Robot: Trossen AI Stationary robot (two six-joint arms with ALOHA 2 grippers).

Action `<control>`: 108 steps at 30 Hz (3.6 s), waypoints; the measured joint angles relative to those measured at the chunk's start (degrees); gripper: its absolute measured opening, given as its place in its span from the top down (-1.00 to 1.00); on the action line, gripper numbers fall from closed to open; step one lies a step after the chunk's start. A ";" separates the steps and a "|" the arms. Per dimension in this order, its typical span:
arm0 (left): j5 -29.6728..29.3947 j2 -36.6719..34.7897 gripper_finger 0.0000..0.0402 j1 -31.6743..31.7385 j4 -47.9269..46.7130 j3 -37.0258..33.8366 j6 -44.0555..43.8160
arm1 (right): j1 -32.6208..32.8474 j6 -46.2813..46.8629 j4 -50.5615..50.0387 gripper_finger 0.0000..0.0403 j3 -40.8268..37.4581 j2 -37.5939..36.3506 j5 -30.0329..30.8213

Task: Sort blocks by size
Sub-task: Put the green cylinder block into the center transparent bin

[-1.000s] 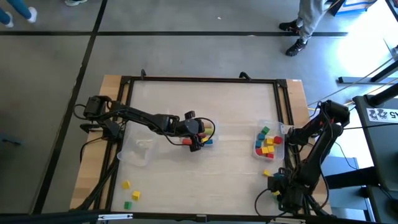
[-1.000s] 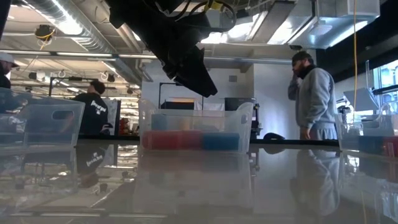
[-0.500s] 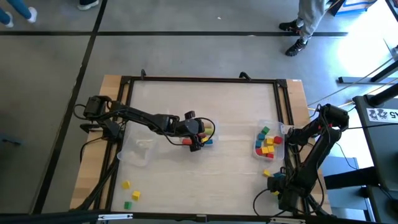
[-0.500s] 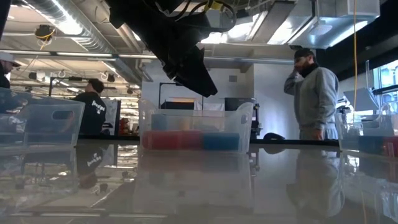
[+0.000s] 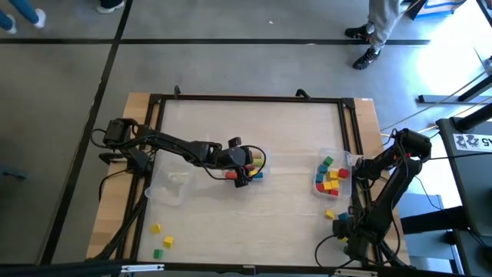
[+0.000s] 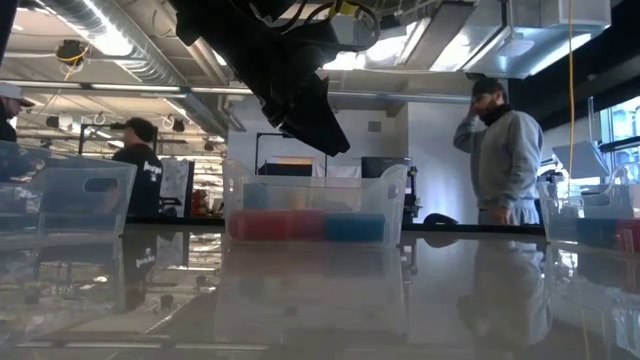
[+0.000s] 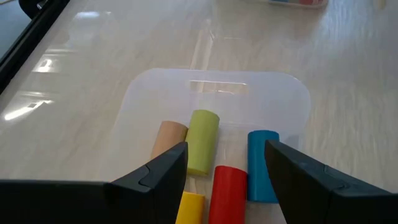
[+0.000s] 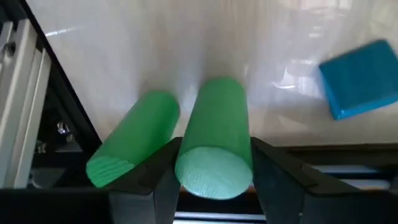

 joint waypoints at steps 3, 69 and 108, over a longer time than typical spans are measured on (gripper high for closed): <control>-0.01 0.00 -0.05 -0.04 -0.02 0.00 0.00 | 0.00 -0.19 0.72 0.10 0.00 0.00 2.48; -11.13 -25.21 -0.05 -20.02 -13.38 -14.33 -25.75 | -49.25 -84.19 32.62 0.31 7.26 -1.02 41.15; -11.22 -25.18 -0.05 -23.37 -10.26 -14.73 -30.56 | -51.90 -80.37 40.26 -0.67 7.30 1.25 18.79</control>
